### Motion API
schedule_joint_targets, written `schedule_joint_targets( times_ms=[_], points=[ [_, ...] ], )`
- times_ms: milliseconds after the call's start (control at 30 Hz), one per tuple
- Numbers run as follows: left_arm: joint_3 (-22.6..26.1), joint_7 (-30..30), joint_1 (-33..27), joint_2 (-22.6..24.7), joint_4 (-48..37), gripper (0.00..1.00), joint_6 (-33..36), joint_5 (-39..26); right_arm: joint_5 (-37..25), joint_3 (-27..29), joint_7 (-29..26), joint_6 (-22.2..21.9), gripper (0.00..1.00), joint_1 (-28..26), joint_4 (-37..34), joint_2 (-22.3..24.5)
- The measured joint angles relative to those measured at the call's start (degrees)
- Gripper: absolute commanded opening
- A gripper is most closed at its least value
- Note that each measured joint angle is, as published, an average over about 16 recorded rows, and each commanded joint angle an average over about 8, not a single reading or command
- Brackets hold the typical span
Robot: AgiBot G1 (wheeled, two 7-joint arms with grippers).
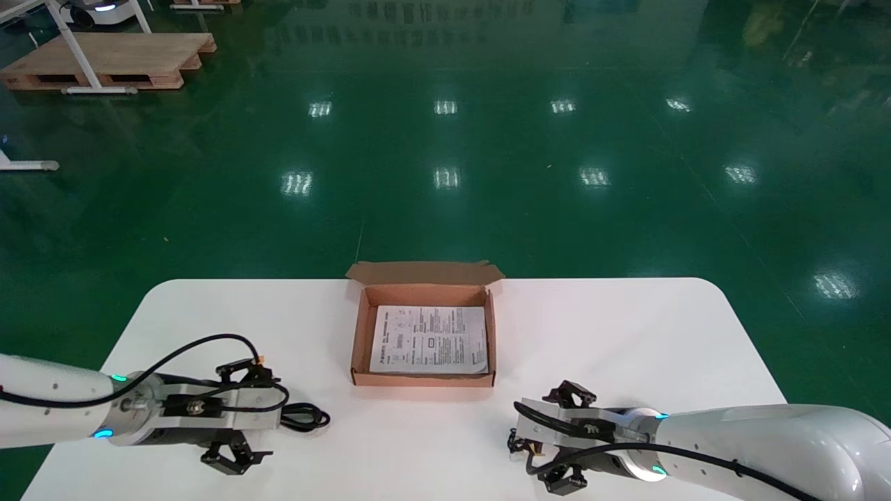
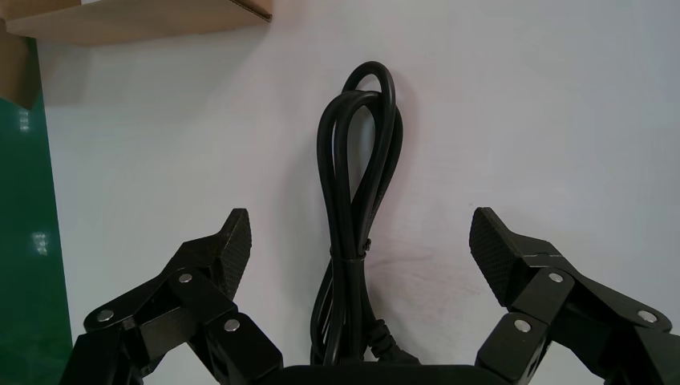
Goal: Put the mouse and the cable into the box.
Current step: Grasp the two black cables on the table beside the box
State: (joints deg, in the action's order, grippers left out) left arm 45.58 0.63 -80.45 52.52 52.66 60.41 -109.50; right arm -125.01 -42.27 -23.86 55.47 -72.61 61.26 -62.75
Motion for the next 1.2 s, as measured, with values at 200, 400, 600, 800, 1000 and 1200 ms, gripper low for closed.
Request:
schedule_joint_targets(
  times_ms=[200,400,600,800,1000,1200],
  points=[
    [0.00,0.00,0.00,0.01,-0.03,1.00,-0.01,0.01,-0.77,-0.14,-0.34,-0.16,1.00,-0.08,-0.49,-0.09],
    [0.16,0.22,0.01,0.01,-0.01,1.00,-0.01,-0.28,-1.50,-0.26,-0.78,-0.28,1.00,-0.13,-0.91,-0.20],
    [1.01,1.69,-0.04,0.41,-0.36,1.00,-0.95,-2.17,-1.98,-0.36,-1.07,-0.31,1.00,-0.19,-1.12,-0.34],
    [1.90,4.65,-0.34,1.86,-2.41,1.00,-3.45,-4.32,-2.05,-0.38,-1.10,-0.30,1.00,-0.22,-1.14,-0.37],
    [2.25,7.82,-1.18,4.07,-6.32,1.00,-6.26,-5.34,-2.05,-0.38,-1.10,-0.30,1.00,-0.22,-1.14,-0.37],
    [2.07,9.93,-2.26,6.10,-10.60,1.00,-7.54,-4.81,-2.05,-0.38,-1.10,-0.30,1.00,-0.22,-1.14,-0.37]
  ],
)
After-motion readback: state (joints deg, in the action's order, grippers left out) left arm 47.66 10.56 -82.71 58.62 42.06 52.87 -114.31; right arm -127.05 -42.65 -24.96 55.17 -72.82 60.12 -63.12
